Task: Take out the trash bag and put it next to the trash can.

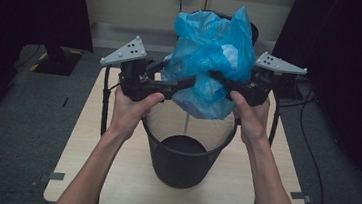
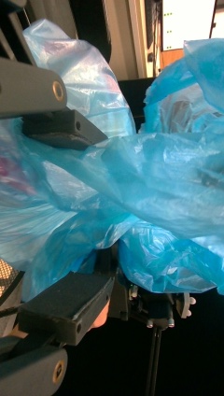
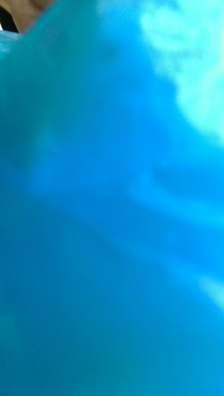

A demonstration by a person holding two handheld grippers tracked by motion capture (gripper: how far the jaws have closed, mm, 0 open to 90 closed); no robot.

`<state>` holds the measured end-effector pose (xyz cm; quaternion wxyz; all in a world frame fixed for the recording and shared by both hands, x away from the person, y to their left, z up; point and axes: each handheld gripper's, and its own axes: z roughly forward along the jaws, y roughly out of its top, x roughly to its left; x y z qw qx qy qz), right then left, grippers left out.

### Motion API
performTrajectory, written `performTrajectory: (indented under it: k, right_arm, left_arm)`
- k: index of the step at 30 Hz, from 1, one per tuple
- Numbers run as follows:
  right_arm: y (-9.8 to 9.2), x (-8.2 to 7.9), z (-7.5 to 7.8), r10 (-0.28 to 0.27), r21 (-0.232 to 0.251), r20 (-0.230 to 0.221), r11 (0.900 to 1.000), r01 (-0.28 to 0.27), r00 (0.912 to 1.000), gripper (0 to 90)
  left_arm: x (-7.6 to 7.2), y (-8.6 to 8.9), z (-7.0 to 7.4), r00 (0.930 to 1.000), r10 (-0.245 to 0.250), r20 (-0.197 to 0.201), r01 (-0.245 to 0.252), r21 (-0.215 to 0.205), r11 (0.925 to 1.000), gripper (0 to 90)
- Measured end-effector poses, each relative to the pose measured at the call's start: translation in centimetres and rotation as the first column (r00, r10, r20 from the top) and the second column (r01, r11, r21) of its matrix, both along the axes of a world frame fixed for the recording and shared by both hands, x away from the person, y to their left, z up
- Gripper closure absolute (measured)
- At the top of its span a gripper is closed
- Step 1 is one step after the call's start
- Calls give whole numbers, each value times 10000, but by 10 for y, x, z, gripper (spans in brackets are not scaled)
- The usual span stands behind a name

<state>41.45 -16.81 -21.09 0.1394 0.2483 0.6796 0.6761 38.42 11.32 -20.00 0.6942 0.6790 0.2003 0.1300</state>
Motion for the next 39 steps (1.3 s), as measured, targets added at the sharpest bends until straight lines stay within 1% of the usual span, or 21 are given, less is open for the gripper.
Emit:
performTrajectory:
  k: [3,5,8,10,11,13,14,15,16,18,20,21,22,24,26,28,31,33,34,36,39]
  right_arm:
    - [-4,3,3,-164,-37,69,9999,164,9998,860]
    - [-9,8,5,-287,-104,33,9995,287,9996,860]
    - [-12,13,3,-525,-175,7,9985,525,9986,860]
    - [-17,22,0,-714,-177,-153,9973,711,9973,860]
    - [-17,22,0,-714,-177,-153,9973,711,9973,860]
    - [-19,31,2,-763,-386,-304,9964,751,9966,860]
    - [-20,32,2,-784,-378,-317,9963,771,9964,860]
    - [-20,32,2,-784,-378,-317,9963,771,9964,860]
    - [-20,36,5,-917,-608,-255,9941,900,9955,860]
    - [-20,38,6,-977,-727,-218,9927,959,9950,860]
    - [-23,42,8,-1146,-795,-241,9905,1124,9931,861]
    - [-25,44,8,-1257,-815,-234,9890,1234,9918,862]
    - [-30,48,10,-1461,-854,-218,9859,1438,9890,862]
    - [-33,50,11,-1553,-871,-226,9844,1528,9876,862]
    - [-38,54,13,-1820,-963,-130,9789,1800,9832,862]
    - [-44,58,16,-1921,-823,-159,9783,1902,9812,862]
    - [-53,66,20,-2290,-996,-179,9690,2261,9733,863]
    - [-57,70,22,-2476,-999,-202,9645,2444,9687,863]
    - [-58,71,21,-2553,-991,-269,9628,2516,9665,863]
    - [-60,75,18,-2557,-1058,-406,9624,2503,9659,863]
    - [-61,78,7,-2632,-1050,-542,9608,2566,9632,863]
  left_arm:
    - [1,0,0,9998,182,20,-182,-95,9998,315]
    - [2,0,-2,9997,241,-56,-241,-135,9996,307]
    - [3,-2,-5,9996,252,-94,-254,-133,9996,301]
    - [3,-2,-6,9996,258,-89,-258,-28,9997,297]
    - [4,-3,-7,9995,286,-116,-286,-40,9996,297]
    - [5,-4,-7,9994,301,-148,-301,-5,9995,290]
    - [5,-4,-7,9993,353,-157,-353,8,9994,289]
    - [5,-5,-8,9990,394,-225,-394,30,9992,289]
    - [6,-4,-9,9988,442,-226,-440,77,9990,278]
    - [6,-3,-10,9985,483,-242,-481,101,9988,278]
    - [6,0,-12,9979,577,-290,-577,6,9983,273]
    - [6,3,-13,9976,591,-362,-593,-30,9982,268]
    - [7,5,-13,9975,625,-318,-627,-29,9980,268]
    - [7,9,-15,9971,661,-368,-663,-47,9978,268]
    - [7,12,-15,9967,721,-383,-720,25,9974,268]
    - [7,13,-16,9967,716,-378,-716,23,9974,268]
    - [7,14,-17,9972,647,-372,-646,51,9979,268]
    - [7,14,-19,9973,620,-389,-618,59,9981,268]
    - [7,14,-19,9974,591,-416,-589,54,9982,269]
    - [8,14,-21,9973,566,-465,-565,35,9984,269]
    - [8,12,-23,9975,510,-487,-503,147,9986,269]
